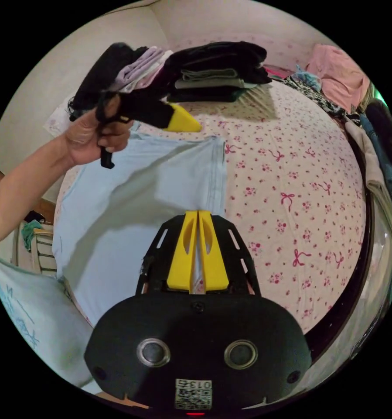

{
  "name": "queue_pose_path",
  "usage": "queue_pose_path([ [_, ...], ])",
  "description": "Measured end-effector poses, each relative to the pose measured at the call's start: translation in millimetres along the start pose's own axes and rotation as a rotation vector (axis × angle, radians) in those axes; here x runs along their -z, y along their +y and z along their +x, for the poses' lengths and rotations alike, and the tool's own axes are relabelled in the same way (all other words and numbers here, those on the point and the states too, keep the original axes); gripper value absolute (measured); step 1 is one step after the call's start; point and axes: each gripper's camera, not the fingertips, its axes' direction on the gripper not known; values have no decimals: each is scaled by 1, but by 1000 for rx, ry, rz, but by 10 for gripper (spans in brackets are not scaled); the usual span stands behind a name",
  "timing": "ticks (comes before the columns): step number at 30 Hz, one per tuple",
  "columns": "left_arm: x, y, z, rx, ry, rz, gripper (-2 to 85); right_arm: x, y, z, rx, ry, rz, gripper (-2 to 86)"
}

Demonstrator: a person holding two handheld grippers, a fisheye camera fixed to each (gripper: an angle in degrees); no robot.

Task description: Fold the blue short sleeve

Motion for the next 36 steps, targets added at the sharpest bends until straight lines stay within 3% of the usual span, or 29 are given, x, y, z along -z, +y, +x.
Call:
queue_pose_path([
  [10,100,165,-34,223,-298,120,184,11,-79,2,13,-23,134,2],
  [16,126,229,-67,418,-400,118,167,-36,-164,-31,158,44,17,3],
  [24,182,316,-101,590,-471,195,140,-37,-216,-8,3,162,6,10],
  [29,206,336,-108,581,-498,239,139,-45,-294,-94,309,69,153,49],
  [32,203,328,-109,516,-532,177,139,-71,-348,-159,510,-31,147,79],
  [36,199,325,-108,473,-553,145,136,-115,-407,-218,671,3,95,86],
])
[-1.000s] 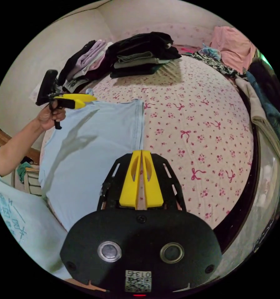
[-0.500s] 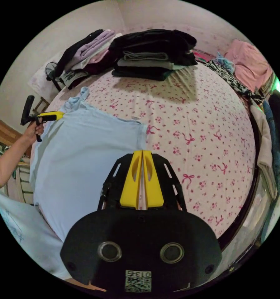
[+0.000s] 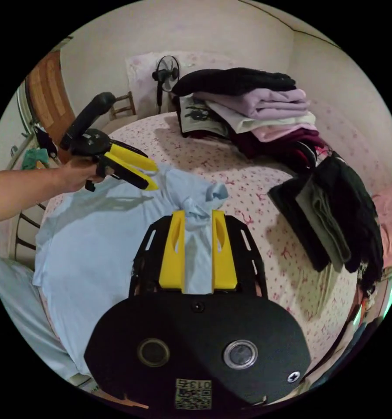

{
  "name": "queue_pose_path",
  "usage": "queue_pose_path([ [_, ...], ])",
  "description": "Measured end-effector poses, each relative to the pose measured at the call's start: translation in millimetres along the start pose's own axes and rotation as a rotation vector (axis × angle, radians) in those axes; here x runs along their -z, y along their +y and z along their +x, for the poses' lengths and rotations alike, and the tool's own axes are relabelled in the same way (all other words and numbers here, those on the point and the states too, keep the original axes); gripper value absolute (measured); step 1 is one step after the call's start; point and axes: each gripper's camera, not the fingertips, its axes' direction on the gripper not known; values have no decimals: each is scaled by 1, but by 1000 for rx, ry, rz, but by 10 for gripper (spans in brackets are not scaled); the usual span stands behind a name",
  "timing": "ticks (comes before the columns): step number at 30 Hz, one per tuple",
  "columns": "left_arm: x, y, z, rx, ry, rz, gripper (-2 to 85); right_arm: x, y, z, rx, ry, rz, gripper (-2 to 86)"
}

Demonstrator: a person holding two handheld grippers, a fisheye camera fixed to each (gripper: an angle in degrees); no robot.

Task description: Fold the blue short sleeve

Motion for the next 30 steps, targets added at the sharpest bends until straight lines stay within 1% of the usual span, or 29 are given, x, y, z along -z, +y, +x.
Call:
queue_pose_path([
  [3,-7,3,-3,2,-34,-43,126,-44,-40,6,55,-19,-116,58],
  [4,-6,7,-4,2,-59,-20,116,-58,-48,11,72,-26,-160,43],
  [6,-4,12,-8,0,-85,-13,101,-65,-56,25,49,-43,-140,31],
  [9,1,21,-15,-1,-100,3,85,-63,-59,71,-129,-74,-109,18],
  [11,4,25,-21,7,-89,5,81,-64,-50,115,-333,-113,-120,12],
  [13,8,28,-30,16,-69,10,80,-60,-40,143,-481,-47,-113,12],
  [14,9,29,-32,20,-61,10,82,-57,-35,158,-563,-64,-95,13],
  [15,13,31,-36,26,-48,8,86,-55,-35,164,-586,-72,-83,15],
  [16,19,33,-40,31,-45,25,89,-51,-40,168,-586,-63,-44,18],
  [18,32,38,-45,47,-62,77,92,-49,-61,163,-513,-53,-12,28],
  [20,42,40,-53,73,-80,119,95,-59,-100,148,-386,-96,-9,56],
  [24,40,28,-71,56,-44,57,106,-85,-156,130,-281,-207,-40,81],
  [27,31,18,-80,39,8,-18,107,-114,-184,130,-271,-187,-162,84],
  [28,26,16,-82,37,22,-45,97,-128,-191,132,-272,-177,-252,73],
  [29,28,17,-82,37,15,-22,88,-139,-195,135,-280,-184,-325,56],
  [30,28,17,-83,37,9,-24,63,-139,-198,137,-285,-184,-318,44],
])
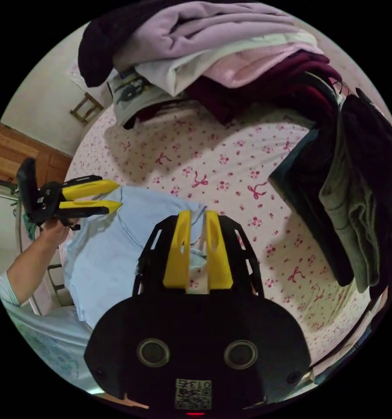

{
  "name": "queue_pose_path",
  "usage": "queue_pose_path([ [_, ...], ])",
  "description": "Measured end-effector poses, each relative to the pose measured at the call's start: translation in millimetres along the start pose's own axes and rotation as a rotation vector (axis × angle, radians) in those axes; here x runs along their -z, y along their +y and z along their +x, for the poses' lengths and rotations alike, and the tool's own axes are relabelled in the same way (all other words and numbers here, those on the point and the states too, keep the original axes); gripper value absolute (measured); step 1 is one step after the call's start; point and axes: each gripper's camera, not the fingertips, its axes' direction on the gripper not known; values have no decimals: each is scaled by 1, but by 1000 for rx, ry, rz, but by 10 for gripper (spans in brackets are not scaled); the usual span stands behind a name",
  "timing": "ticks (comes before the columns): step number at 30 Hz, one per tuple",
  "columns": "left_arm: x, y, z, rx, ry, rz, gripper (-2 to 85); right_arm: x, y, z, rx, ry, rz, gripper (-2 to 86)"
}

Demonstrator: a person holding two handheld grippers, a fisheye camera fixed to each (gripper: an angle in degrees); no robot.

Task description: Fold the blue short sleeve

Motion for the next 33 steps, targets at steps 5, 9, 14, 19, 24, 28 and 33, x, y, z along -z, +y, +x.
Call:
queue_pose_path([
  [5,16,12,10,-32,-104,81,15,41,-20,-15,211,-36,204,13],
  [9,17,22,11,44,-232,124,12,45,-32,-10,213,5,356,10],
  [14,5,15,-5,103,-158,59,27,16,-48,20,-31,150,192,19],
  [19,27,26,-16,164,-179,173,43,46,-26,8,81,68,337,55],
  [24,43,18,1,88,-238,264,50,34,-7,-7,214,5,223,67],
  [28,21,-7,18,-40,-139,136,55,10,-13,-18,251,-4,123,68],
  [33,-12,-24,28,-71,-149,8,70,-1,-24,-35,282,93,94,27],
])
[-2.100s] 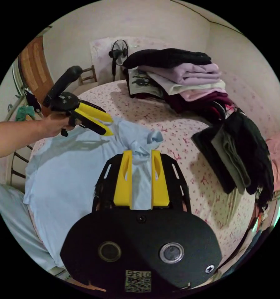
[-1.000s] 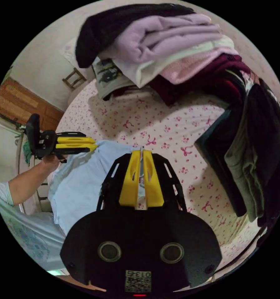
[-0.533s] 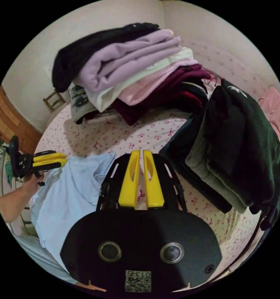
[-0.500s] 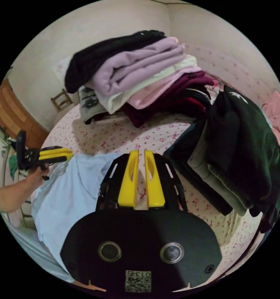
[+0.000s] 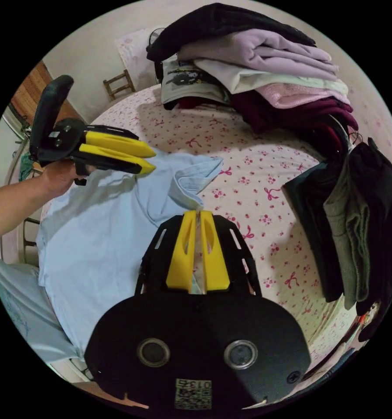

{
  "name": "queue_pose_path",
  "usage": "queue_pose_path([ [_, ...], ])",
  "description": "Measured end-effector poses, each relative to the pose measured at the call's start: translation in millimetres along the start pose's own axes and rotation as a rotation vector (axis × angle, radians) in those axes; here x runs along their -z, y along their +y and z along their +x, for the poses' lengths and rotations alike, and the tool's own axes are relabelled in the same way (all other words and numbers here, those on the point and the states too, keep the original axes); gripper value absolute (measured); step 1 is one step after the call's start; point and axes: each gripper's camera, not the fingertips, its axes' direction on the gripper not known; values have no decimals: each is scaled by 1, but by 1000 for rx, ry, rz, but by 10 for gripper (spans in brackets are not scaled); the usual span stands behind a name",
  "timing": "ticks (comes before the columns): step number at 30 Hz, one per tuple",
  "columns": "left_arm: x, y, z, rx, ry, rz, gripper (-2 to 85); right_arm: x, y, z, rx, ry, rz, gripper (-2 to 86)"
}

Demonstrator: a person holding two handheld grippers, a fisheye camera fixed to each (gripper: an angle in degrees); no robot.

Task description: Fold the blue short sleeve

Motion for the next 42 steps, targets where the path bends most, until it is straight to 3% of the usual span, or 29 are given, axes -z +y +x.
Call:
queue_pose_path([
  [6,-6,3,6,23,-66,43,76,14,15,9,-126,89,24,15],
  [10,-10,6,2,67,-31,58,76,6,38,35,-280,-86,43,20],
  [13,-7,7,-1,79,-29,59,73,8,36,36,-279,-118,-2,30],
  [18,9,9,-8,99,-57,149,77,36,27,26,-278,141,82,45],
  [24,-22,-4,0,15,1,-21,74,26,-31,7,-151,71,124,70],
  [28,-27,-4,4,10,4,-7,34,-17,-61,7,-121,16,-31,48],
  [36,-29,11,16,46,-220,76,2,-15,-62,-5,-62,151,93,23],
  [42,-24,20,-2,107,-191,101,0,-11,-60,12,-126,100,97,56],
])
